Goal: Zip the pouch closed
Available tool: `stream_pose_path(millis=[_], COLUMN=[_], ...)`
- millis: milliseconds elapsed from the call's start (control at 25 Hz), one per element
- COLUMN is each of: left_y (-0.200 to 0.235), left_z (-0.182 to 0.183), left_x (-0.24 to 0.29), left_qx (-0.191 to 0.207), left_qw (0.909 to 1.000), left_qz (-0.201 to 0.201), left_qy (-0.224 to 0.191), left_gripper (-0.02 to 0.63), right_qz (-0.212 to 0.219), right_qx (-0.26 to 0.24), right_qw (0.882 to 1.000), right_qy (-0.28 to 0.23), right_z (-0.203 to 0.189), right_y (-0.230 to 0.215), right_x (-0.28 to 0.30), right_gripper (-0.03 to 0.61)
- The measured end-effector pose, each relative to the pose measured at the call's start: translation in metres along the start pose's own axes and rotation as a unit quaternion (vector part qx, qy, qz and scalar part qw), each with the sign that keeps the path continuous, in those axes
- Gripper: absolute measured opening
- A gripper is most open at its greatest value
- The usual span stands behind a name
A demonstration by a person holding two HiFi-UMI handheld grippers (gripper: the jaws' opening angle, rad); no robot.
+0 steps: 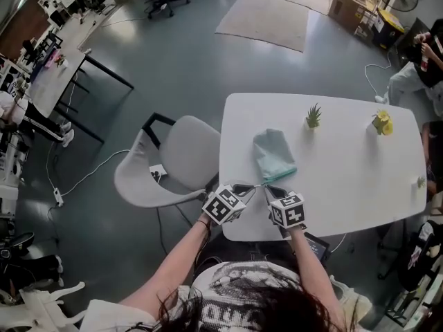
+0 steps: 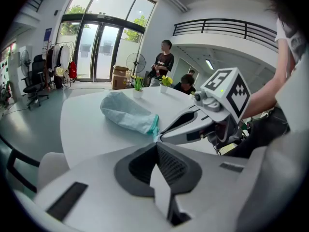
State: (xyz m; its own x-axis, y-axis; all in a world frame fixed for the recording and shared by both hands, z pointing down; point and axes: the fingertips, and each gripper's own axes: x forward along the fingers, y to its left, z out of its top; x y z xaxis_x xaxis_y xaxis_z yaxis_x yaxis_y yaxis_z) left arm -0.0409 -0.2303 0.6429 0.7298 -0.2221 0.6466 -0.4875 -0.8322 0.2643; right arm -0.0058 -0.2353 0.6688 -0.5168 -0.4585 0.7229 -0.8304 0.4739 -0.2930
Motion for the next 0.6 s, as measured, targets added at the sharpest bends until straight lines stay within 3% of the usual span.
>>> stream_pose_path(millis=[440,600], left_y=[0.006,0.009], left_z=[0.008,0.012], left_x=[0.001,-0.001], left_qx=[0.009,0.016], left_qw=[0.9999,0.9998], left_qz=[0.006,0.011], left_qy=[0.0,0.003], left_gripper=[0.011,0.011], right_qz=[-0.015,-0.04], right_qx=[-0.006,0.002], right_qw=[1.0,0.999], right_qy=[0.007,0.013], right_z=[0.005,0.007], right_y=[-0.024,-0.04], right_x=[0.002,0.002], right_gripper=[0.002,-0.002])
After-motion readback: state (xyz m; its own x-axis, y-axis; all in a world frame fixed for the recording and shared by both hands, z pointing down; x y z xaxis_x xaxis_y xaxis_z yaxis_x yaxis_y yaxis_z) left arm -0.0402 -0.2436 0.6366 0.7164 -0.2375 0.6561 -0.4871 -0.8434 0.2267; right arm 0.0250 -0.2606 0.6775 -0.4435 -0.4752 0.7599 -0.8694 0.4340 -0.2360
